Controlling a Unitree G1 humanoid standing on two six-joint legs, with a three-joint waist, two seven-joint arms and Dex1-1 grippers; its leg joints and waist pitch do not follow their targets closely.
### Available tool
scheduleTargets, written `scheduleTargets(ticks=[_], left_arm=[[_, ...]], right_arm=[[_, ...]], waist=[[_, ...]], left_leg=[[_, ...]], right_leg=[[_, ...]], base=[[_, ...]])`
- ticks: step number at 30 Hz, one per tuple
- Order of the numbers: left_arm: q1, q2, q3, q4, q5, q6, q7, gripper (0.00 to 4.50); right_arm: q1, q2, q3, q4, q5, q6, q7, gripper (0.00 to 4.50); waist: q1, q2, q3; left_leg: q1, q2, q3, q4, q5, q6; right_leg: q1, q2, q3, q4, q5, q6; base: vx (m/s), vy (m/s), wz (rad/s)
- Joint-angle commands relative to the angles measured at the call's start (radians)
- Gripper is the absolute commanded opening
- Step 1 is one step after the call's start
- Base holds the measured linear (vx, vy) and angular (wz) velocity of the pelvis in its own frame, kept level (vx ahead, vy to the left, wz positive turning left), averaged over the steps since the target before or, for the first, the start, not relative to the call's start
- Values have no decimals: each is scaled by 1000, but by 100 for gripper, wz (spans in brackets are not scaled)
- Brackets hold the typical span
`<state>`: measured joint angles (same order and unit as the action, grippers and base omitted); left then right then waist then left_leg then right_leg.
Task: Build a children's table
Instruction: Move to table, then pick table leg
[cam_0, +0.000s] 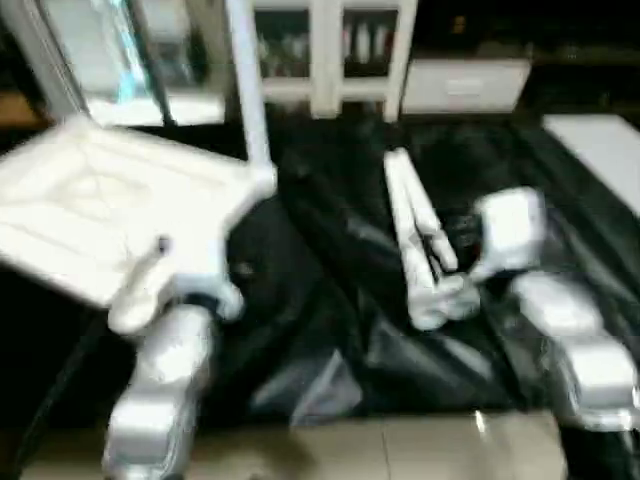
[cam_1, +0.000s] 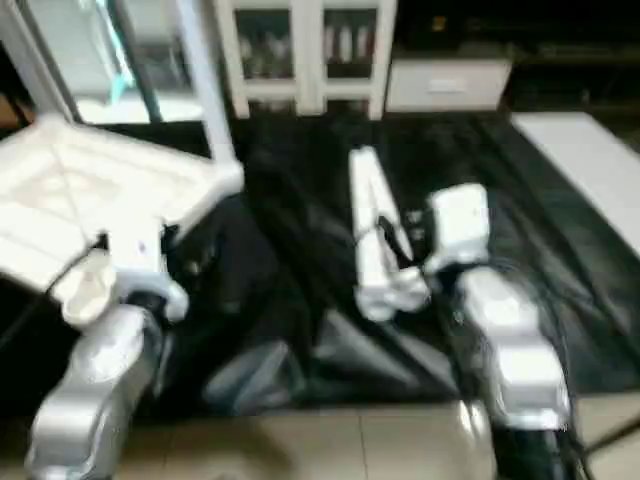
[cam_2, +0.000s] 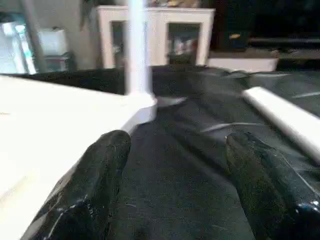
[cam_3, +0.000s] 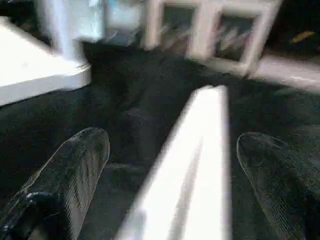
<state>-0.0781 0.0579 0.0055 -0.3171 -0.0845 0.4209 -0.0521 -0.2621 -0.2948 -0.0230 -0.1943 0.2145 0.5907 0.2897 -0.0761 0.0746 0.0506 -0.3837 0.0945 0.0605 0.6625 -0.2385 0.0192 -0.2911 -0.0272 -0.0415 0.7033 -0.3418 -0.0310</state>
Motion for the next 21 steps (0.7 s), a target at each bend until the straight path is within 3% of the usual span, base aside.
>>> scheduleTargets(ticks=[1, 2, 3, 4, 5, 6, 7, 8, 9, 10, 11, 12, 13, 15, 17, 21], left_arm=[[-5, 4, -16, 2, -10, -4, -27, 344], [-3, 17, -21, 1, -15, -10, -43, 344], [-2, 25, -23, 0, -18, -14, -53, 344], [-2, 34, -26, -1, -24, -15, -71, 344], [-2, 46, -31, -3, -33, -7, -94, 344], [-2, 52, -33, -5, -37, -2, -104, 344], [-2, 67, -38, -6, -40, 7, -124, 344], [0, 85, -42, -11, -52, 23, -154, 344], [1, 98, -45, -15, -60, 33, -175, 344], [1, 98, -45, -15, -60, 33, -175, 344], [2, 117, -52, -19, -67, 44, -201, 344], [5, 159, -65, -35, -83, 63, -260, 344], [5, 180, -69, -44, -93, 71, -289, 344], [1, 208, -73, -55, -113, 83, -334, 344], [-1, 248, -78, -69, -146, 102, -391, 344], [8, 295, -87, -89, -175, 128, -449, 344]], right_arm=[[-24, -9, -20, -36, 51, 143, -3, 450], [-41, -2, -16, -37, 59, 197, -13, 450], [-53, 4, -15, -32, 60, 220, -19, 450], [-68, 13, -19, -21, 72, 242, -21, 450], [-88, 24, -23, -10, 89, 269, -18, 450], [-97, 29, -25, -7, 97, 285, -16, 450], [-124, 35, -20, 16, 90, 306, -21, 450], [-159, 39, -10, 50, 83, 326, -21, 450], [-183, 41, -3, 73, 79, 339, -22, 450], [-183, 41, -3, 73, 79, 339, -22, 450], [-217, 34, 15, 114, 58, 333, -20, 450], [-275, 34, 26, 198, 31, 320, -28, 450], [-307, 33, 31, 253, 9, 314, -45, 450], [-357, 36, 30, 343, -16, 299, -73, 450], [-417, 47, 24, 449, -35, 278, -98, 450], [-485, 48, 40, 569, -78, 244, -139, 450]], waist=[[-22, 20, -71], [1, 6, -78], [7, -9, -84], [5, -73, -95], [35, -76, -88], [47, -68, -90], [51, -48, -84], [46, -31, -76], [43, -20, -73], [34, -8, -64], [32, -6, -58], [32, -3, -49], [33, -10, -46], [40, -21, -43], [51, -29, -42], [53, -26, -46]], left_leg=[[136, 168, -144, -84, 379, 346], [111, 149, -119, -63, 901, 304], [110, 135, -112, -48, 1039, 267], [38, 48, -71, -2, 886, 186], [-40, 5, -25, -24, 464, 147], [-38, 18, -18, -33, 321, 117], [-27, 41, -18, -58, 174, 55], [-11, 71, -28, -78, 105, 14], [2, 84, -36, -84, 79, -3], [18, 97, -44, -98, 1, -36], [20, 101, -45, -104, -45, -51], [28, 94, -34, -118, -263, -127], [26, 89, -26, -121, -367, -159], [30, 87, -12, -119, -403, -160], [27, 90, 11, -115, -403, -139], [20, 98, 18, -124, -381, -154]], right_leg=[[-117, -43, 12, 7, 90, 88], [-110, -66, 37, -30, 259, 143], [-109, -89, 61, -66, 348, 148], [-74, -147, 116, -110, 601, 107], [-5, -161, 110, -98, 876, 78], [-2, -167, 105, -101, 911, 58], [1, -146, 81, -100, 825, -11], [-5, -123, 62, -106, 627, -100], [-13, -114, 54, -107, 522, -144], [-28, -96, 40, -108, 338, -189], [-32, -94, 38, -112, 279, -193], [-47, -95, 36, -124, 116, -184], [-52, -107, 44, -134, 31, -172], [-60, -119, 52, -148, -41, -165], [-68, -129, 60, -157, -158, -157], [-74, -121, 56, -146, -146, -139]], base=[[166, 69, 5], [113, 48, -11], [0, 0, 0], [0, 0, 0], [0, 0, 0], [0, 0, 0], [0, 0, 0], [0, 0, 0], [0, 0, 0], [0, 0, 0], [-81, 33, 6], [-89, 20, 10], [-89, 20, 10], [-84, 0, 12], [-74, -7, 12], [-27, 5, 0]])
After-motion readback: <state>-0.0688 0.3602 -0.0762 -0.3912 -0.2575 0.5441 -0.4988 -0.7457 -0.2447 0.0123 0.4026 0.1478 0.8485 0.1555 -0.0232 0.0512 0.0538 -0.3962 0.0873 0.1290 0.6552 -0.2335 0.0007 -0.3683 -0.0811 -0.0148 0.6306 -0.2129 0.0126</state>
